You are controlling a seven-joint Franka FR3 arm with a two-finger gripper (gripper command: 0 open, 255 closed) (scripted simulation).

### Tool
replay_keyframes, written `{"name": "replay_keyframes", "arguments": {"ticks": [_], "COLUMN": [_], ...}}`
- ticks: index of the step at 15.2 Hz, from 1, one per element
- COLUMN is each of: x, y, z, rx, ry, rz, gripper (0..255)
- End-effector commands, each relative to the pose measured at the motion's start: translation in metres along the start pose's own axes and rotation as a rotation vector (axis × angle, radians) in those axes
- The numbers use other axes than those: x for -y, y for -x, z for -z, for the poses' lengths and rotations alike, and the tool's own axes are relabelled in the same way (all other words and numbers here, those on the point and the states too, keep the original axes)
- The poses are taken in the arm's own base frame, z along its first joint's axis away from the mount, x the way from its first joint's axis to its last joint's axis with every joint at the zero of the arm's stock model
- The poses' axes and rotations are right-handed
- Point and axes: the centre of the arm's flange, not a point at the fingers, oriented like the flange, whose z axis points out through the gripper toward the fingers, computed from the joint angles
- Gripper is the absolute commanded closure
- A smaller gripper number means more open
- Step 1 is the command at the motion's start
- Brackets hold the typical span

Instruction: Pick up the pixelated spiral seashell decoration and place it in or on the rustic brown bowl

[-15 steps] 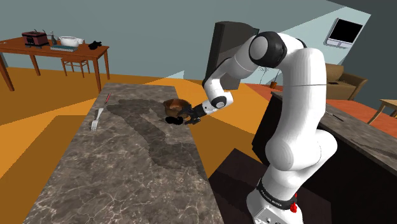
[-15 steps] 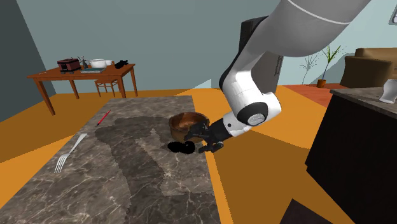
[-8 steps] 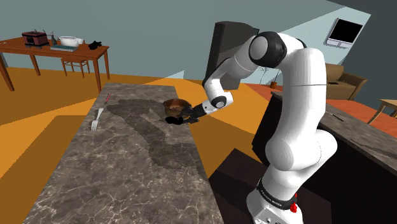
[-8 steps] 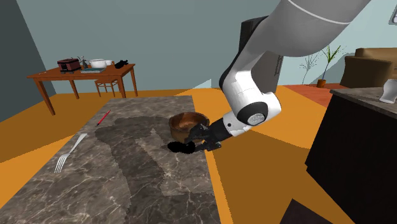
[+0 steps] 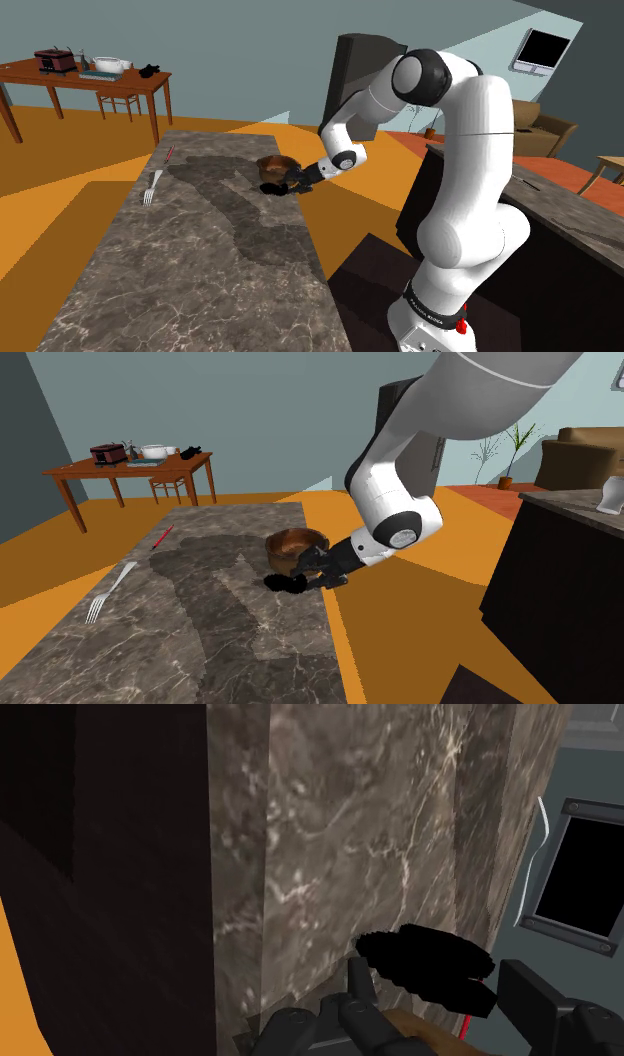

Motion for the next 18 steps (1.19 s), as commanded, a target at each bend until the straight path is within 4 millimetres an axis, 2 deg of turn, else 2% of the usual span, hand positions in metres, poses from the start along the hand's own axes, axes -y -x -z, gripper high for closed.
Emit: {"name": "replay_keyframes", "arguments": {"ticks": [1,18], "x": [0.006,0.077], "y": [-0.001,-0.018], "z": [0.004,0.056], "rx": [0.002,0.002], "ry": [0.000,0.000], "rz": [0.000,0.000], "gripper": [255,255]}}
